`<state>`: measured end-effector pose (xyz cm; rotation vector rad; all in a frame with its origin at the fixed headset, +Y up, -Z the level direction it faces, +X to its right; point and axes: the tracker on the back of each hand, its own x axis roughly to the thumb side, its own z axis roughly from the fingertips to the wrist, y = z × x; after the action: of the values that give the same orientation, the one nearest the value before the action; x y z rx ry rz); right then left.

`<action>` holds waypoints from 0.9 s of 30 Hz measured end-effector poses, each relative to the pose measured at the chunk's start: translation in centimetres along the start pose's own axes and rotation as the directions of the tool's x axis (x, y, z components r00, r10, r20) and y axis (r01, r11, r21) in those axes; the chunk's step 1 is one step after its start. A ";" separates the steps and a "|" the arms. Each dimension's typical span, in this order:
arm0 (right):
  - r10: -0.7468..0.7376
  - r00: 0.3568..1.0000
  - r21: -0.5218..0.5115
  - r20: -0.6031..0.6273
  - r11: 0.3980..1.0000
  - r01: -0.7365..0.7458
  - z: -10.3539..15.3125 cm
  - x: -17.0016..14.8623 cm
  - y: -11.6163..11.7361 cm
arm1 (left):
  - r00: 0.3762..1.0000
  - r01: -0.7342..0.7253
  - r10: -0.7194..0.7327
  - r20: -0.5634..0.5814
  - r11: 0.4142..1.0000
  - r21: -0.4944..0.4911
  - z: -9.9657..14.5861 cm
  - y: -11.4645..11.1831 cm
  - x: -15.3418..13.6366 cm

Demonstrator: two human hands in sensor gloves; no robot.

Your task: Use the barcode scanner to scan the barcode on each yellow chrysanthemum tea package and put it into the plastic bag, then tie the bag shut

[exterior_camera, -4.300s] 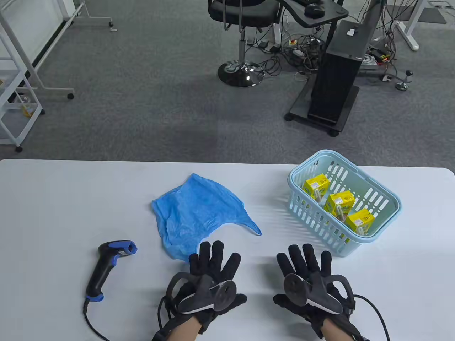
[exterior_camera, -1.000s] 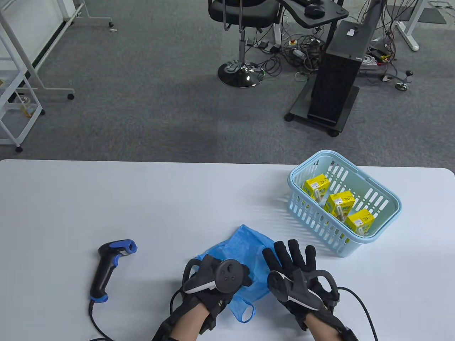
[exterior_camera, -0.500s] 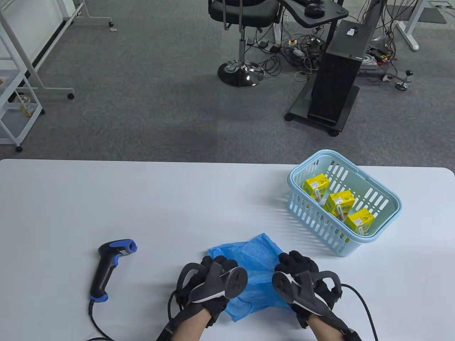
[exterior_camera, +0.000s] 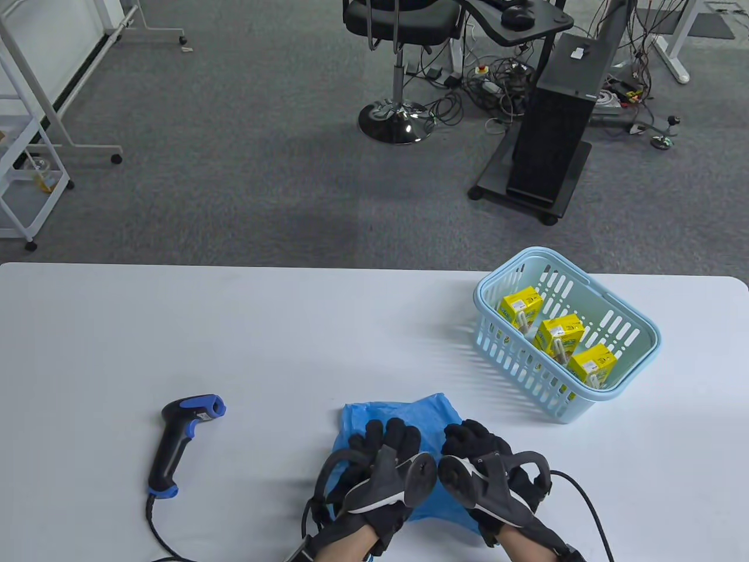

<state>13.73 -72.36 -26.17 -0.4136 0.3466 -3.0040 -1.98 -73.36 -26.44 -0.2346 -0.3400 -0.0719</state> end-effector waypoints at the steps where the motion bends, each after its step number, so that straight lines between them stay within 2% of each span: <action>1: 0.014 1.000 0.009 -0.001 1.000 -0.014 0.0 -0.1 0.0 | 1.000 -0.011 0.011 -0.028 1.000 -0.024 0.0 -0.2 -0.7; 6: -0.039 0.999 0.116 -0.034 0.992 0.042 -0.1 -0.8 0.8 | 0.987 -0.126 0.123 -0.099 0.992 -0.022 -0.2 -0.7 -4.5; 8: -0.046 0.998 0.150 -0.034 0.987 0.051 -0.2 -1.0 1.2 | 0.982 -0.152 0.150 -0.113 0.988 -0.008 -0.2 -0.9 -5.0; 14: -0.042 0.999 0.112 -0.022 0.993 0.044 -0.3 -1.3 1.6 | 0.997 -0.043 0.052 -0.050 0.985 0.170 0.3 -0.2 -4.1; 17: -0.026 0.999 0.120 -0.020 0.992 0.028 -0.4 -1.5 1.7 | 0.999 -0.035 0.041 -0.029 0.981 0.191 0.4 0.2 -3.5; 24: 0.012 1.000 0.172 -0.011 0.985 -0.010 -0.4 -1.3 1.9 | 0.999 -0.011 0.014 -0.038 0.995 0.095 0.0 -0.6 -3.4; 27: 0.030 1.000 0.183 0.007 0.983 -0.031 -0.2 -1.0 2.1 | 1.000 -0.012 0.013 -0.019 0.996 0.092 -0.1 -0.7 -3.2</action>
<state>14.72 -74.25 -27.10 -0.3939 0.0730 -2.9699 -5.04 -73.94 -27.48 -0.1445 -0.3211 -0.0461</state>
